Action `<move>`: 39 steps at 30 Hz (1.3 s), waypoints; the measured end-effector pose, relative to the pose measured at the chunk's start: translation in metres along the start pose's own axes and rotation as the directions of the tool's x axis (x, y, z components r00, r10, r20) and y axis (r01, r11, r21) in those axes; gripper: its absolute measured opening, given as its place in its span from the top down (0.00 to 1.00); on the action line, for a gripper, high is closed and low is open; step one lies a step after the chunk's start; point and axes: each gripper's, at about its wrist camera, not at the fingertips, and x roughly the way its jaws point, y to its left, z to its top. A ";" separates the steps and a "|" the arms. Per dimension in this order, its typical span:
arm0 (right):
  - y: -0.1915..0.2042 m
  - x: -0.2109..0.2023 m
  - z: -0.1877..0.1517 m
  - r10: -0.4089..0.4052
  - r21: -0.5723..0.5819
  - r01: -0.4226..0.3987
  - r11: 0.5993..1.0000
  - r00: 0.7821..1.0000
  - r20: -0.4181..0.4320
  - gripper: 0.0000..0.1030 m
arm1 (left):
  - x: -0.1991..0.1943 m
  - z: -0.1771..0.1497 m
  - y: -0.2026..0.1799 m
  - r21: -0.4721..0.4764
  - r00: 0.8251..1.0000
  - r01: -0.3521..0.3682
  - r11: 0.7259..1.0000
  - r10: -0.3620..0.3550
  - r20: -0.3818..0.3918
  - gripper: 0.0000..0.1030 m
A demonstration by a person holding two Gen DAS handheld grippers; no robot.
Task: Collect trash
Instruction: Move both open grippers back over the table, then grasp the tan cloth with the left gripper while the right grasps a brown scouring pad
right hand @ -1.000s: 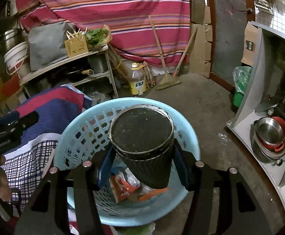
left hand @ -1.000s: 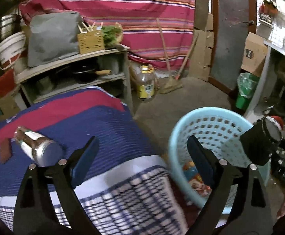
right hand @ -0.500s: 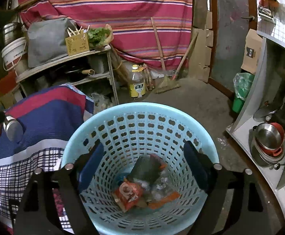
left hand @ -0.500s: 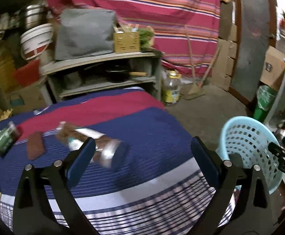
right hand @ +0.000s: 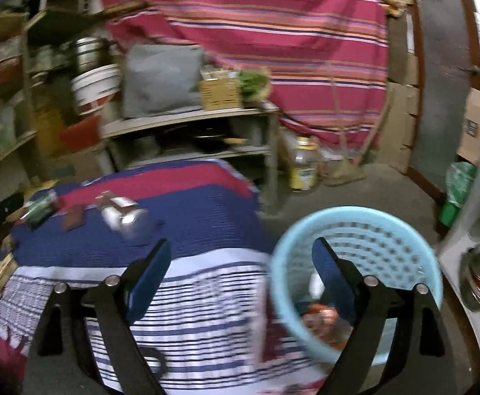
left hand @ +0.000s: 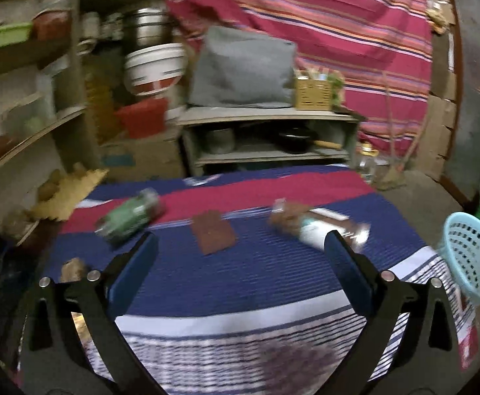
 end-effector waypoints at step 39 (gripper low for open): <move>0.308 0.164 -0.010 0.193 -0.215 -0.246 0.945 0.951 -0.241 0.17 | 0.136 -0.066 0.266 -0.106 0.947 -0.144 0.984 0.106 -0.304 0.18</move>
